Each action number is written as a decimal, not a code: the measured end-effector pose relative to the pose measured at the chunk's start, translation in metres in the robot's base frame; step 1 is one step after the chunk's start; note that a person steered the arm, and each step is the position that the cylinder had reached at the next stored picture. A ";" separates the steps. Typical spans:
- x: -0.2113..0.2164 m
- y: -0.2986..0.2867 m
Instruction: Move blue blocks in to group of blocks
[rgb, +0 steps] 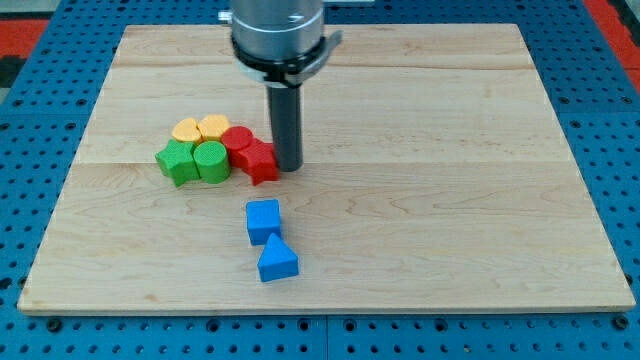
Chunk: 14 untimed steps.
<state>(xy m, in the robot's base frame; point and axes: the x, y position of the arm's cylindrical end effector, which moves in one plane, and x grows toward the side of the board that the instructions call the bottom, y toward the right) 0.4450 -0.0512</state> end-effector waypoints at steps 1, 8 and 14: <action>0.000 -0.021; 0.118 -0.038; 0.124 -0.066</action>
<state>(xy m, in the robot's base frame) 0.5689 -0.1175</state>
